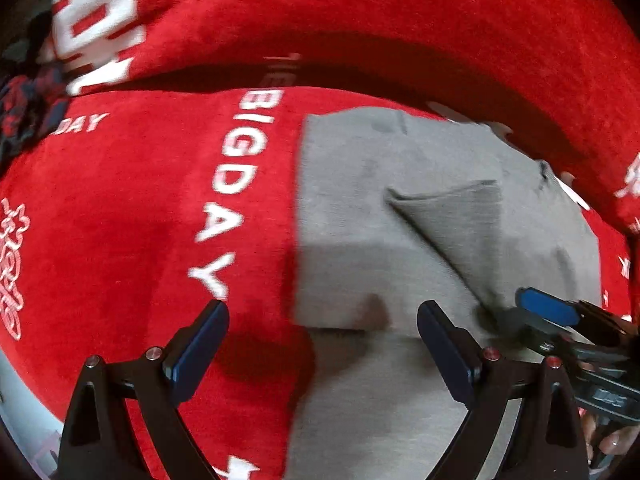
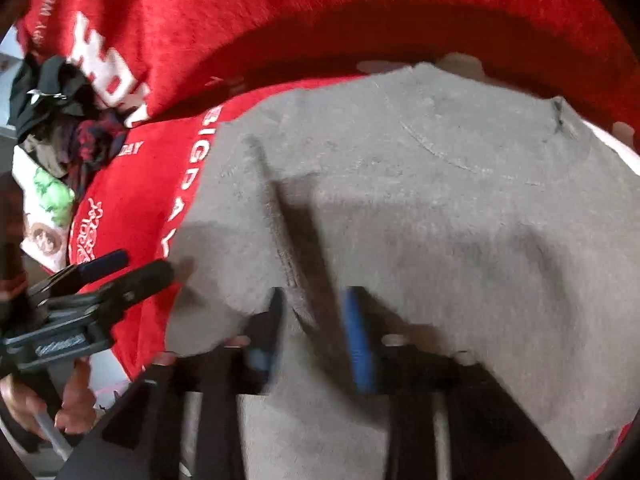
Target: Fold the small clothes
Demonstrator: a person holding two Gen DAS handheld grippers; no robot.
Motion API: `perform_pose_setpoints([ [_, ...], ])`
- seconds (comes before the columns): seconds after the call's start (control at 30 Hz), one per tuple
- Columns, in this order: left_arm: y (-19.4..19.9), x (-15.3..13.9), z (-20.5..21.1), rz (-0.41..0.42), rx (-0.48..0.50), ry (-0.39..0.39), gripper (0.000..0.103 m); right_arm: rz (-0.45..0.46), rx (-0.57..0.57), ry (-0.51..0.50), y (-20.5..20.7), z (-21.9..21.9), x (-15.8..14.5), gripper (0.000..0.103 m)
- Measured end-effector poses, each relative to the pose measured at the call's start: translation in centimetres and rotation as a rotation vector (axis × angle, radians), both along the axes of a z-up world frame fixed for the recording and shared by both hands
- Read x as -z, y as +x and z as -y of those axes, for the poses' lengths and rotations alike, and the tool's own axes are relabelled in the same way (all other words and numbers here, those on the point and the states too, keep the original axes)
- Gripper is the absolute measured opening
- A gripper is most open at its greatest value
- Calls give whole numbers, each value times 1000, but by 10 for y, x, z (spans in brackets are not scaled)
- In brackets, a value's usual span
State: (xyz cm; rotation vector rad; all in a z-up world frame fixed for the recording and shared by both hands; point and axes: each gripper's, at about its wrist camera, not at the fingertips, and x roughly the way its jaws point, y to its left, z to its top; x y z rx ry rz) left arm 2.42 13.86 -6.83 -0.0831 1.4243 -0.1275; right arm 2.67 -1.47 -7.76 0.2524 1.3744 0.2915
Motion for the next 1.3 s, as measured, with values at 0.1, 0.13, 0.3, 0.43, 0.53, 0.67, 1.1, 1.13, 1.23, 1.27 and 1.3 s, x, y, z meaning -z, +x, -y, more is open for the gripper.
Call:
perform_pose_setpoints([
  [0.1,4,2,17,-14,37,-49,96,-1,108,95,-21,41,-16,61],
  [0.13,6,3,22,-27,44,-73,96,-11,176,117,-33,63,-19,61],
  [0.3,16,11,43,-85,33,-185,96,-77,593,241,-103,170,-16,61],
  [0.43,30,9,60,-100,17,-262,96,-61,828,363,-143,220,-7,61],
  [0.53,41,11,74,-71,6,-199,96,-22,941,459,-155,245,2,61],
  [0.67,37,23,74,-37,6,0,96,18,1025,538,-155,254,7,61],
  [1.1,26,17,70,-73,-13,-53,50,36,1066,652,-155,273,18,6],
  [1.13,24,19,71,-74,-15,-52,51,66,1062,646,-158,276,13,6],
  [1.23,17,16,80,-48,9,-10,51,124,1036,645,-164,285,5,6],
  [1.27,16,17,82,-46,12,4,51,127,1020,617,-167,292,6,6],
  [1.3,14,19,84,-46,19,16,51,110,999,607,-168,295,11,6],
])
